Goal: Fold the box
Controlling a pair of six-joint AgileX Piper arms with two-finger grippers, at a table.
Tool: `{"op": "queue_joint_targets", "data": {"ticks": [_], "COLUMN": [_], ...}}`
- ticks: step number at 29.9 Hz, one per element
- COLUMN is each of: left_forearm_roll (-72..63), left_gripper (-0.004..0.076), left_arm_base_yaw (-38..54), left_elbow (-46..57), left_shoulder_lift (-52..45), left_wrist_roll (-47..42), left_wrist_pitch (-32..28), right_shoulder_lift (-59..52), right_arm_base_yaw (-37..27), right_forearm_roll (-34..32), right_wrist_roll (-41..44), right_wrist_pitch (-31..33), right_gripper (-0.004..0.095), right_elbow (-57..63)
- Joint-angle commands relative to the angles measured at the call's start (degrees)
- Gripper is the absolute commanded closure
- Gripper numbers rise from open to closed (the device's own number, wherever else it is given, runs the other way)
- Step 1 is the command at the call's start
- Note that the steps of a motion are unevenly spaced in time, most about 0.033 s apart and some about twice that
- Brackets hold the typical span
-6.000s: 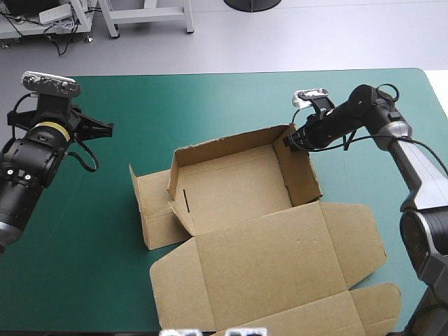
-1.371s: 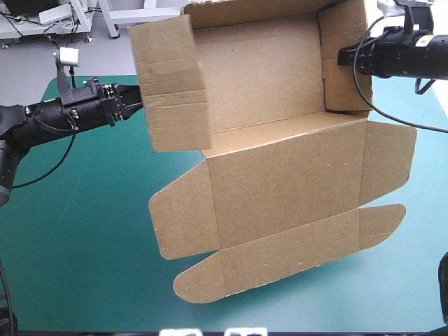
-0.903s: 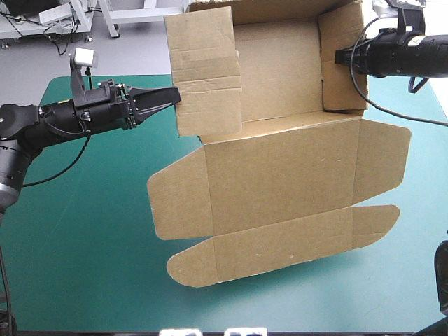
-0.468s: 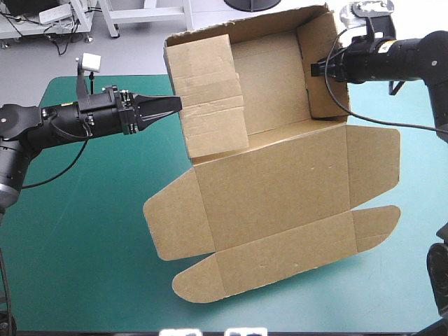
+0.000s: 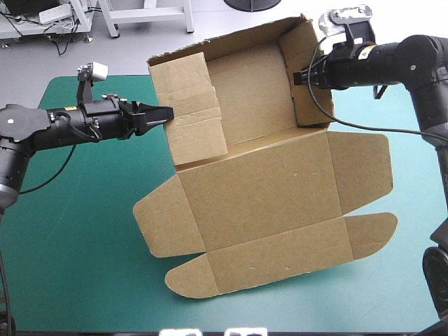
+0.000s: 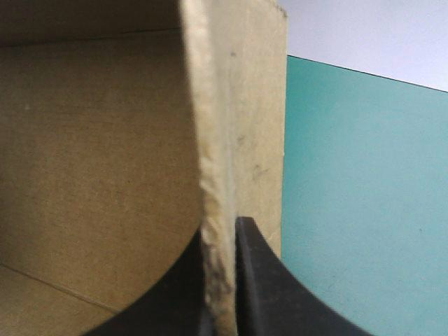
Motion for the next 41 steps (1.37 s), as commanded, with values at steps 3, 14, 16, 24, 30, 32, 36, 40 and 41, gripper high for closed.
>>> {"op": "queue_joint_targets", "data": {"ticks": [3, 14, 16, 24, 30, 32, 36, 40, 41], "left_forearm_roll": [-1.95, 4.44, 3.68, 6.74, 34.43, 43.05, 51.91, 54.46, 55.71], "left_gripper": [0.0424, 0.0642, 0.0732, 0.0734, 0.0734, 0.0734, 0.0734, 0.0734, 0.0734], "left_arm_base_yaw": [-0.47, -0.55, -0.88, -3.81, -12.62, -15.25, -17.93, -18.05, -18.05], "left_elbow": [-1.83, -1.83, -1.83, -5.60, -14.15, -15.61, -16.32, -16.32, -16.32], "left_shoulder_lift": [-1.86, -0.57, -0.23, -0.36, 0.89, 2.04, 6.79, 13.00, 14.62], "left_wrist_roll": [-1.10, -4.07, -4.07, -6.80, -21.29, -25.19, -29.50, -29.85, -30.77], "left_wrist_pitch": [-4.31, -10.27, -10.27, -10.34, -8.03, -6.70, -1.83, 1.30, 1.30], "right_shoulder_lift": [-2.44, -5.44, -5.54, -5.01, -2.32, -0.54, 3.94, 8.41, 9.54], "right_arm_base_yaw": [2.94, 7.85, 8.13, 8.13, 8.13, 8.13, 8.13, 8.13, 8.13], "right_forearm_roll": [7.66, 9.71, 9.48, -0.28, -9.95, -10.80, -10.83, -9.82, -9.59], "right_wrist_roll": [2.36, 5.51, 6.00, 10.93, 14.30, 14.28, 14.28, 13.78, 13.52], "right_wrist_pitch": [-3.06, -2.70, -1.98, 3.46, 6.98, 6.98, 6.86, 5.13, 4.40], "right_gripper": [0.0910, 0.0910, 0.0910, 0.0910, 0.0910, 0.0910, 0.0911, 0.0911, 0.0911], "right_elbow": [-1.56, -1.56, -1.56, -1.56, -0.24, 1.14, 3.54, 5.44, 5.87]}}
